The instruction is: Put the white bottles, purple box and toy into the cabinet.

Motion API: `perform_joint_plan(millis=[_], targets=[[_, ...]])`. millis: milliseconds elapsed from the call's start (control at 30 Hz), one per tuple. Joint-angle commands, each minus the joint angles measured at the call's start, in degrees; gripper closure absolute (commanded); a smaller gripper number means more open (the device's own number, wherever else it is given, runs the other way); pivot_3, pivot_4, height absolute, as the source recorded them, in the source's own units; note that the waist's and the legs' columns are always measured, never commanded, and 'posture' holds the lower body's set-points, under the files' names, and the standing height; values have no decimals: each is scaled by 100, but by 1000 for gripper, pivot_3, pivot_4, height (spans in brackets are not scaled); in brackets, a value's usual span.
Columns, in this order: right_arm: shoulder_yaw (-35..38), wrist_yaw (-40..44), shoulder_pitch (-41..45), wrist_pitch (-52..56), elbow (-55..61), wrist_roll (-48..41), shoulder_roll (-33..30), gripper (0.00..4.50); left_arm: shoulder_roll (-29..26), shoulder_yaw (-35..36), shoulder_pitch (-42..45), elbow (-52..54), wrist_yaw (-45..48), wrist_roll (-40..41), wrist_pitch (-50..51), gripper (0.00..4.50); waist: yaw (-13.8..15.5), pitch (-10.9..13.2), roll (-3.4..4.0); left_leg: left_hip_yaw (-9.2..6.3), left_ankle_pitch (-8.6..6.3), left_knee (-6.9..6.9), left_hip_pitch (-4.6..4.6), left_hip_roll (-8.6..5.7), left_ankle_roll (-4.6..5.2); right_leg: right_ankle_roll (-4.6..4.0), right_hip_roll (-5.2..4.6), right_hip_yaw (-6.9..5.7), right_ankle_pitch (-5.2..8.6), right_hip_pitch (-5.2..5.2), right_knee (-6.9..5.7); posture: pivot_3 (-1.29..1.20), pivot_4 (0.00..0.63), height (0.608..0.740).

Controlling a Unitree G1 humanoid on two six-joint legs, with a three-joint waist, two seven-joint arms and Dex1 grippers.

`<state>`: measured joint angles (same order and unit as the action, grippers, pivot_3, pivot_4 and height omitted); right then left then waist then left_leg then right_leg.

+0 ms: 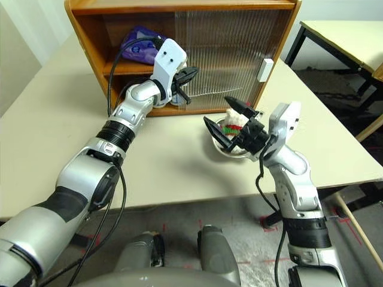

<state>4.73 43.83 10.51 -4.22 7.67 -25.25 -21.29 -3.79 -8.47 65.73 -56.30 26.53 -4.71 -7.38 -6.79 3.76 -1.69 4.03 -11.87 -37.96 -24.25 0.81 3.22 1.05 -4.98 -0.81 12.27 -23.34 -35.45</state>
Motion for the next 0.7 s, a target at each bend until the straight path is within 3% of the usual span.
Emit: perform_joint_plan(millis=[33,500,700], targets=[[37,-10,-3,5,52,-55,6,0,-45,-235,189,-287,-149,-372,-32,4436,2,0,0,0,0,0,0,0,0,6,0,0,3,0,0,-168,13,740],[-14,59,19,39,-5,-64,24,0,-405,-421,40,116,-283,-800,206,4436,-5,5,6,6,0,1,3,1,-1,16,0,14,18,-7,-8,-140,21,740],[-7,118,18,68,-35,-90,15,0,-810,-389,-244,672,-180,-844,513,4436,-34,21,15,4,-1,4,10,2,-1,-2,2,17,9,-10,-11,-124,28,740]])
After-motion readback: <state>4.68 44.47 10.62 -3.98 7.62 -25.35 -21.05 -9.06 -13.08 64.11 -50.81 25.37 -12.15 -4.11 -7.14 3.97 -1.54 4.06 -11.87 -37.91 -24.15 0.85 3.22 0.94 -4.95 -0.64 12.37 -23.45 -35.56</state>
